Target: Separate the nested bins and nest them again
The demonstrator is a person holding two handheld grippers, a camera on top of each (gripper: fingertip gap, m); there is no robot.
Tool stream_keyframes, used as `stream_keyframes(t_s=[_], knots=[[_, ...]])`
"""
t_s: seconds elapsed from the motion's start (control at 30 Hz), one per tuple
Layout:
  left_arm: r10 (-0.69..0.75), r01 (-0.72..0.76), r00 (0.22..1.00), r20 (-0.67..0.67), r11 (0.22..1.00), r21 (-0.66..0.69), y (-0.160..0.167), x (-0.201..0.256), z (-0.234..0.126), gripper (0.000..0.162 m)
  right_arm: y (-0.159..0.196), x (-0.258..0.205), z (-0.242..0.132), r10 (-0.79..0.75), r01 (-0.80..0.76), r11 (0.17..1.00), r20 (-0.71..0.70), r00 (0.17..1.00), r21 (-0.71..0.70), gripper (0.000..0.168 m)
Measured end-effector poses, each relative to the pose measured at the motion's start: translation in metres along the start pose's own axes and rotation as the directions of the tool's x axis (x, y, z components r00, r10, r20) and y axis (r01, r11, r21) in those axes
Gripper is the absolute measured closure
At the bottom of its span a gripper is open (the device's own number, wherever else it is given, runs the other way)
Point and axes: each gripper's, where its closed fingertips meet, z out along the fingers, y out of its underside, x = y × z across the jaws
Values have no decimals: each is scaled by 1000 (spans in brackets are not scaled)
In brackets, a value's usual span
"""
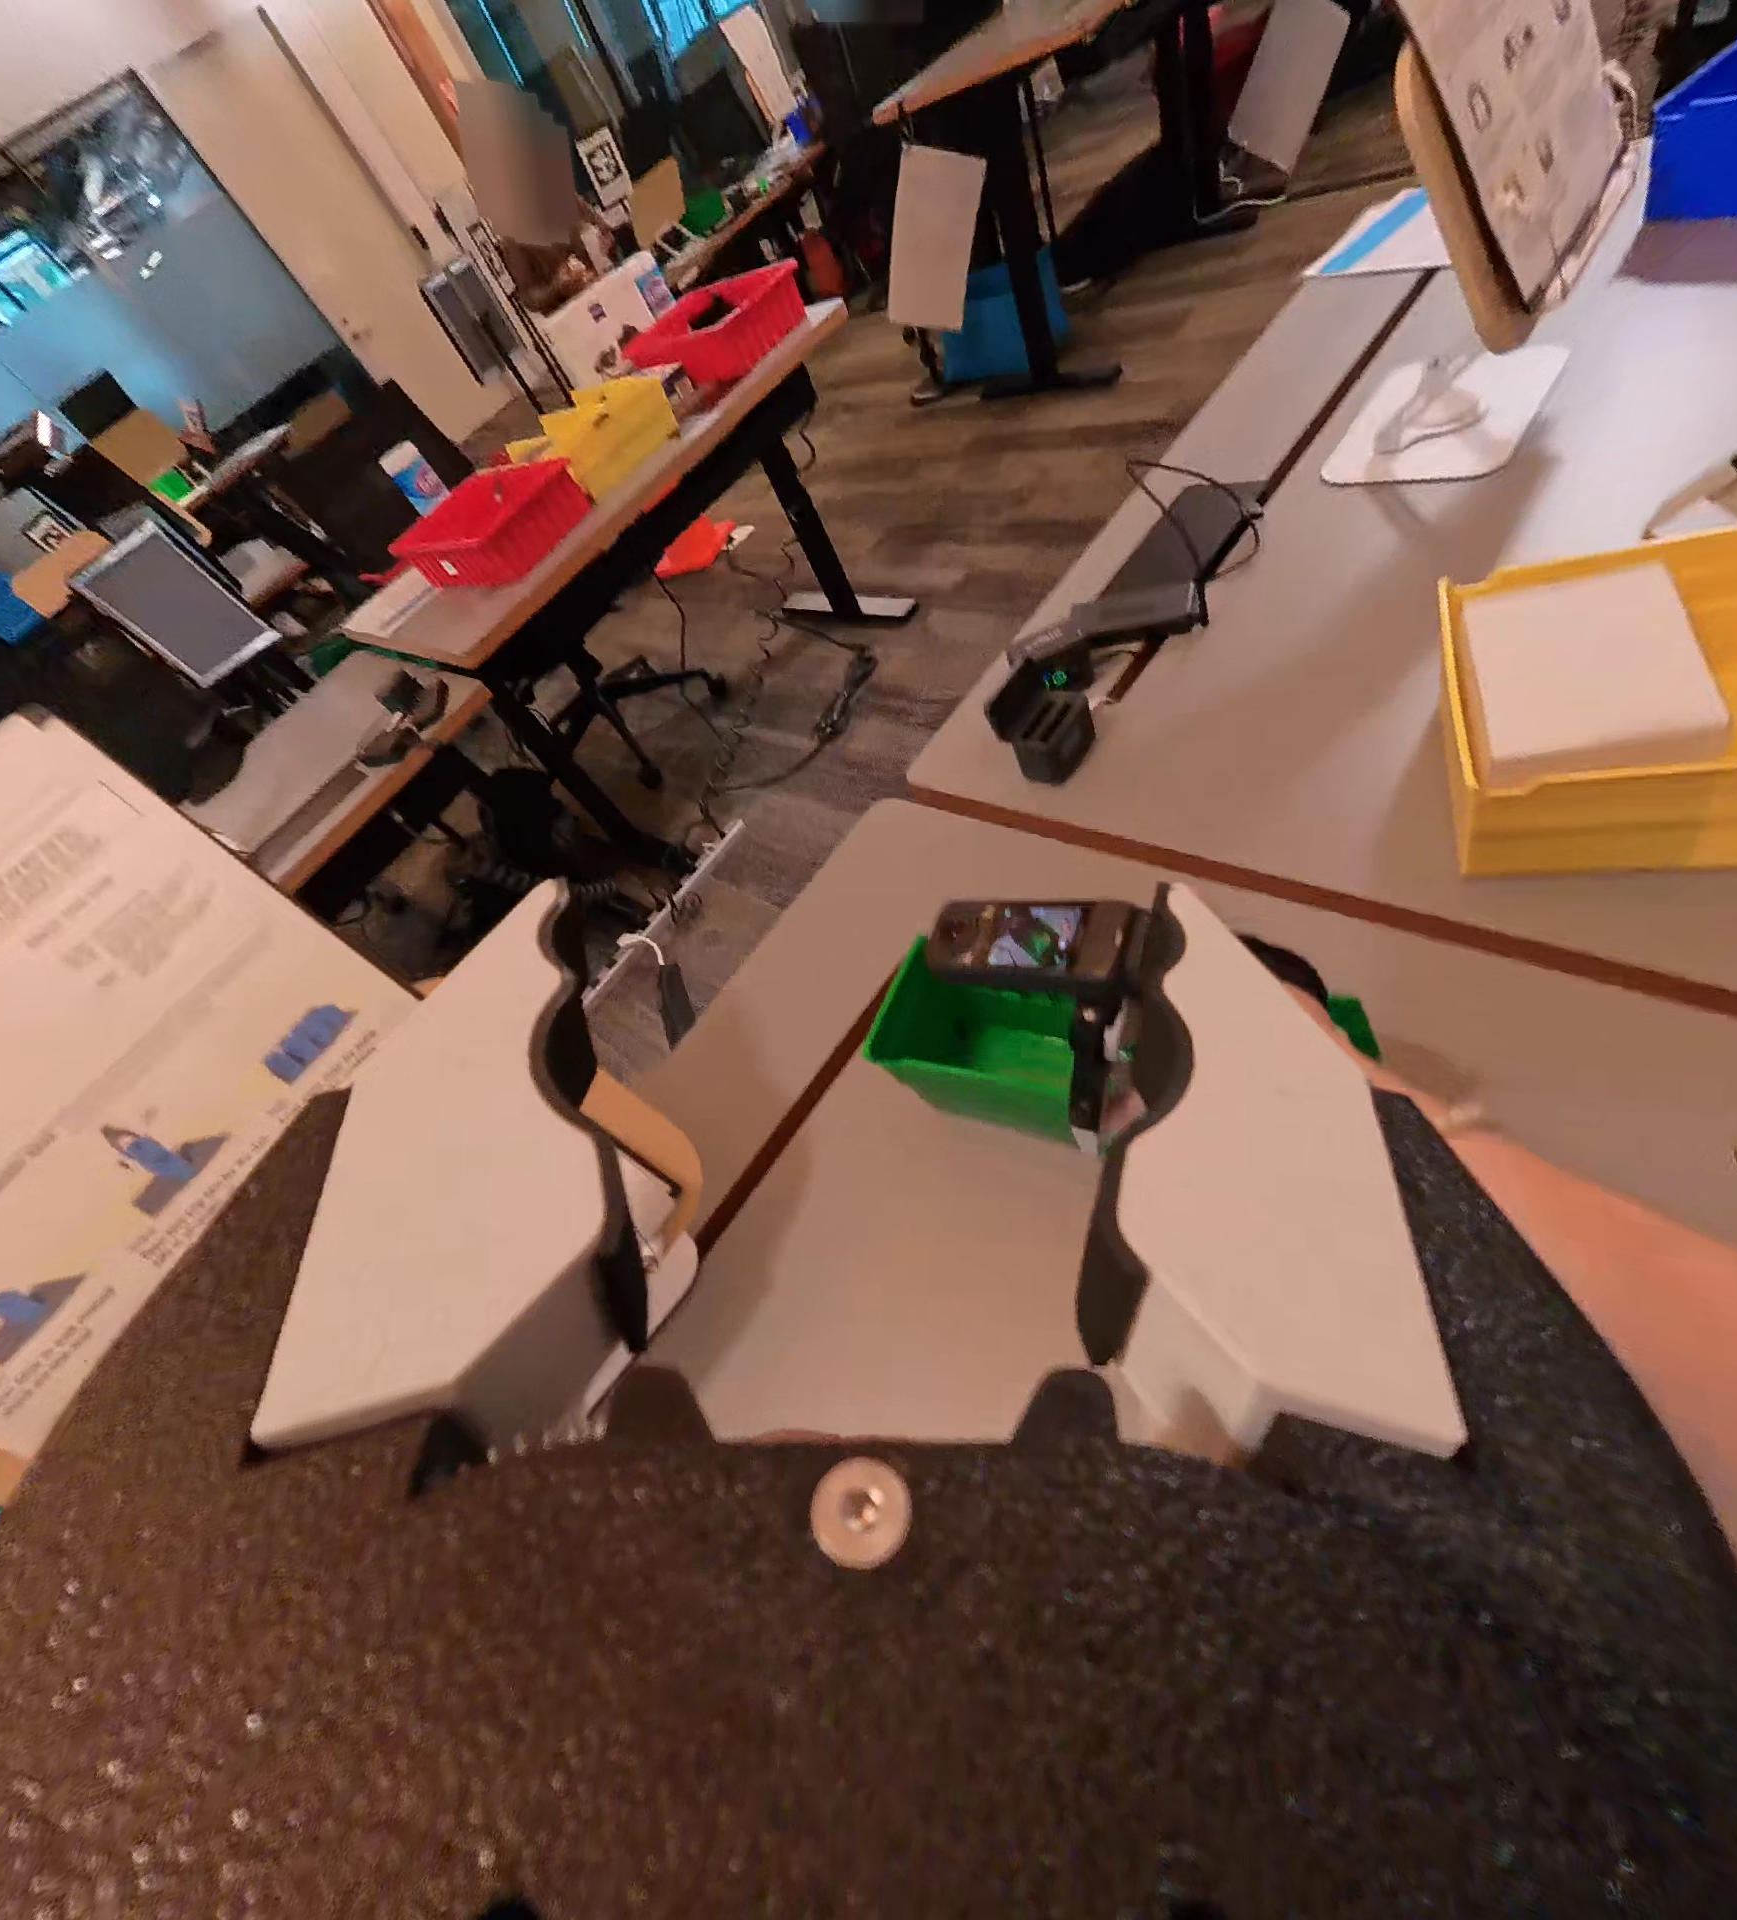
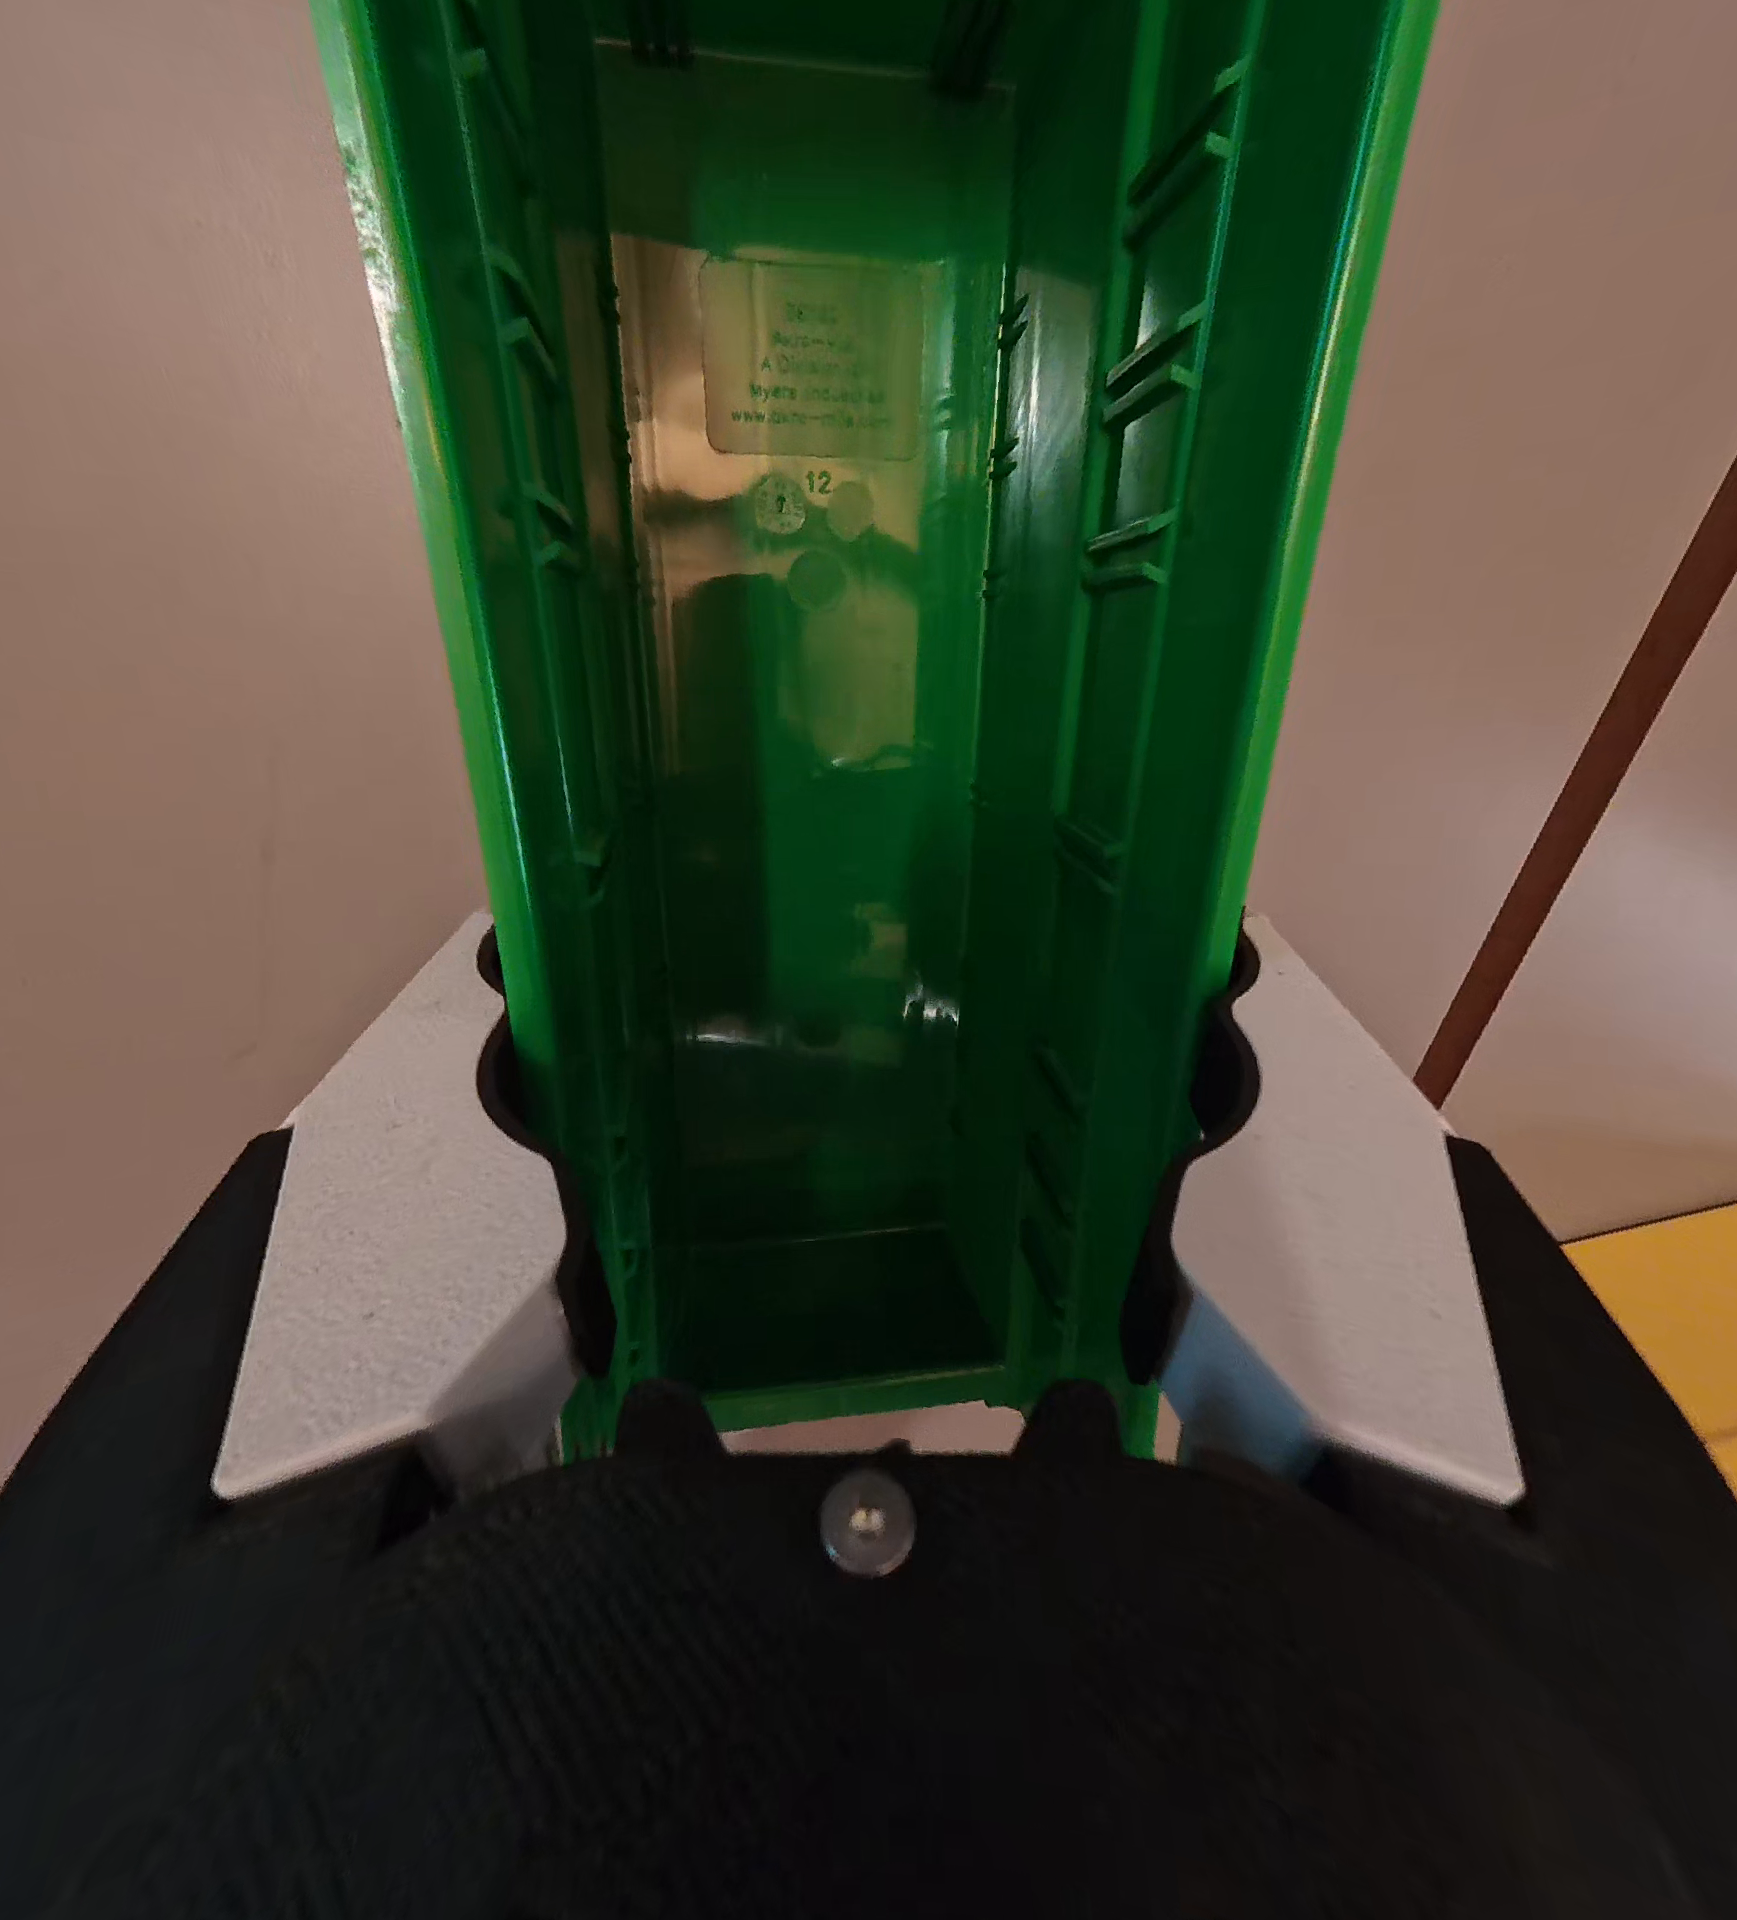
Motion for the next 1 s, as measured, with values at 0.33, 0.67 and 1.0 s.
stream_keyframes(t_s=[0.33,0.67,1.0], knots=[[14,-6,981,196,999,-42,-40,-87,-3,57,3,1,1,-24,24,999,8,1000,-45,39],[82,4,939,334,968,-249,-23,-196,-6,51,2,2,1,-30,31,999,6,1000,-35,37],[113,14,952,286,913,-408,14,-193,8,65,3,2,2,-38,37,998,-24,999,-41,38]])
